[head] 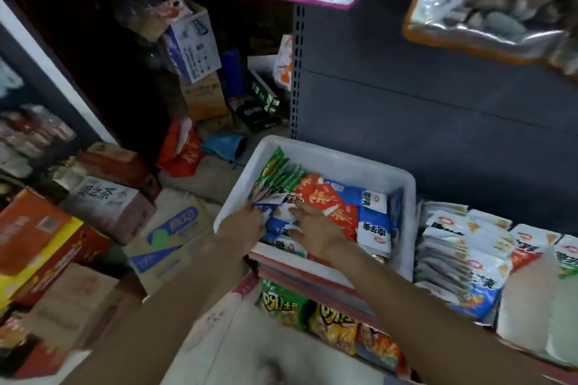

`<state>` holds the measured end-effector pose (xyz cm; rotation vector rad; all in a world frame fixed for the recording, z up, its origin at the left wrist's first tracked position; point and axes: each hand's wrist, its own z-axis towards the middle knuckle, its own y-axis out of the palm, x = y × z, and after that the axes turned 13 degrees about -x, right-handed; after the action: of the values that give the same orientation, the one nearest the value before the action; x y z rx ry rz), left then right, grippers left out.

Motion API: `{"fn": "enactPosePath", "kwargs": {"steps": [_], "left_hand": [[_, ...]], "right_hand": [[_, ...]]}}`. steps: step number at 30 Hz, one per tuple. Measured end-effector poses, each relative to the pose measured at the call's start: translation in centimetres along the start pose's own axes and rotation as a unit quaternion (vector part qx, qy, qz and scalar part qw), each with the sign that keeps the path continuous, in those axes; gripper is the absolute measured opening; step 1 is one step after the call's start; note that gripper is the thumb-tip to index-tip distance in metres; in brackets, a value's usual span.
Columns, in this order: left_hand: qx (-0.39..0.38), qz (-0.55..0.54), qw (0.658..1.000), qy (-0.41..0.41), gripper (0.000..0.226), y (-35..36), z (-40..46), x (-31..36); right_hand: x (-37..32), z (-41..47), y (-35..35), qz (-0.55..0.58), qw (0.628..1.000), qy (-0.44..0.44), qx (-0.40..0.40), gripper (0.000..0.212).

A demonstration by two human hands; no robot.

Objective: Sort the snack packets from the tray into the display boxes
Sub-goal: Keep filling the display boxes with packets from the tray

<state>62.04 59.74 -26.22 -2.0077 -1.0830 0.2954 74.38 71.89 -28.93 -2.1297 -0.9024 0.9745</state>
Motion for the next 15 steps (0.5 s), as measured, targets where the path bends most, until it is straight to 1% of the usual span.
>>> {"fn": "enactPosePath", "kwargs": {"steps": [1,2,3,5,6,7,9,11,13,14,15], "left_hand": [[-0.014,0.069,0.997,0.045,0.026,-0.1,0.1,0.8],[-0.020,0.120,0.991,0.056,0.021,0.1,-0.4,1.2],[0.007,0.152,0.987,0.053,0.018,0.5,-1.0,1.0],[0.089,0.167,0.981,0.039,0.020,0.2,-0.4,1.0],[0.112,0.157,0.981,0.040,0.020,0.0,-0.5,1.1],[0.132,0.132,0.980,0.061,0.019,-0.6,-0.7,1.2],[0.137,0.016,0.985,0.107,0.019,-1.3,-0.8,1.2],[0.136,-0.085,0.974,0.160,0.017,-2.1,-1.2,1.6],[0.149,-0.210,0.939,0.229,0.014,-2.8,-1.7,2.8],[0.152,-0.262,0.916,0.263,0.013,-3.2,-2.2,3.6],[0.151,-0.286,0.904,0.282,0.013,-3.6,-2.9,4.5]], "right_hand": [[0.0,0.1,-0.1,-0.006,1.000,0.003,0.001,0.060],[0.1,0.1,-0.1,-0.008,1.000,0.005,-0.001,0.059],[0.2,0.1,-0.3,-0.008,1.000,0.005,-0.004,0.057],[0.3,0.0,-0.6,0.007,1.000,0.000,-0.017,0.055],[0.3,0.0,-0.8,0.025,0.999,-0.004,-0.022,0.055],[0.2,-0.1,-1.0,0.047,0.999,-0.010,-0.022,0.055],[0.1,-0.7,-1.6,0.086,0.996,-0.029,0.004,0.060],[0.0,-1.6,-2.4,0.108,0.991,-0.069,0.046,0.069],[0.0,-2.9,-3.1,0.128,0.982,-0.114,0.075,0.079],[0.1,-3.6,-3.5,0.134,0.979,-0.128,0.090,0.081],[0.4,-4.2,-3.9,0.136,0.975,-0.134,0.112,0.078]]}}
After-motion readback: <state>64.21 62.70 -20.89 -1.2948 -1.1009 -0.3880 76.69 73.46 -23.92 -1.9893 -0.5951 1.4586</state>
